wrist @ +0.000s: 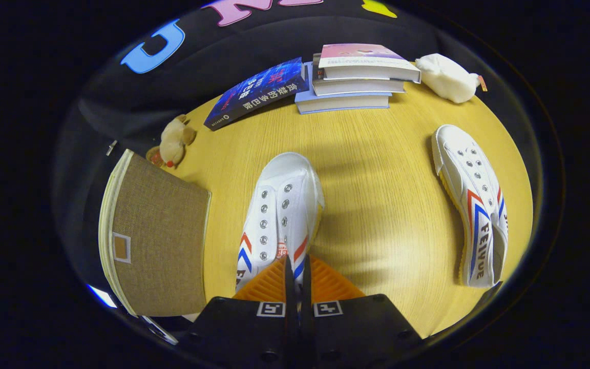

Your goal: Open the storage box then place both shoes into the box .Put the left shoe in first, then the right shoe, with the right side of both shoes facing outward in a uniform manner.

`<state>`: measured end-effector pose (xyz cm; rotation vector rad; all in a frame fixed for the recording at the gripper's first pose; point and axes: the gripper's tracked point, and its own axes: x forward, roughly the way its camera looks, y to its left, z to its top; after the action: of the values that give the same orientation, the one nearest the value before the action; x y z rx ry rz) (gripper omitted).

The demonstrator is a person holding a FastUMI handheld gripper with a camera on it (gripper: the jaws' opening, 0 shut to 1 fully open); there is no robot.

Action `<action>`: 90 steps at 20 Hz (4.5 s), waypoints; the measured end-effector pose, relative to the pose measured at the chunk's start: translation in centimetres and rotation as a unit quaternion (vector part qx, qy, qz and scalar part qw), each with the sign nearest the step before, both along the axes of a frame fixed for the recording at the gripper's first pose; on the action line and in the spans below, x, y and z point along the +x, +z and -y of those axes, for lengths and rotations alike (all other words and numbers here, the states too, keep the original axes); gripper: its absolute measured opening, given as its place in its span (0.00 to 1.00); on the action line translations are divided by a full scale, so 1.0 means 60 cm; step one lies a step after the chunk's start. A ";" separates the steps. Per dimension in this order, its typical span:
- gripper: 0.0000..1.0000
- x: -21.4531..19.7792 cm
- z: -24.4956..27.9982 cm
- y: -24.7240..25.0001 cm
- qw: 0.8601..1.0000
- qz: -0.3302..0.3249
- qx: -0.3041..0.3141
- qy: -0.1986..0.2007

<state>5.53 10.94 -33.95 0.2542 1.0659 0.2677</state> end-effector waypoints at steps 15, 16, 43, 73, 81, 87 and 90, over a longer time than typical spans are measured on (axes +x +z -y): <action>0.05 -0.078 -0.175 0.379 0.986 0.115 0.118 0.007; 0.05 -0.085 -0.203 0.392 0.984 0.115 0.134 0.013; 0.05 -0.123 -0.490 0.109 0.996 -0.051 0.030 0.061; 0.99 -0.032 0.163 0.284 0.985 0.157 -0.070 -0.032; 0.99 0.017 0.368 0.164 0.987 0.103 -0.114 -0.041; 0.99 0.048 0.459 0.053 0.982 0.061 -0.179 0.012; 0.99 0.058 0.459 0.013 0.985 0.036 -0.166 0.020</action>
<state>9.03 -16.59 -33.14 -0.0754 1.0272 0.1302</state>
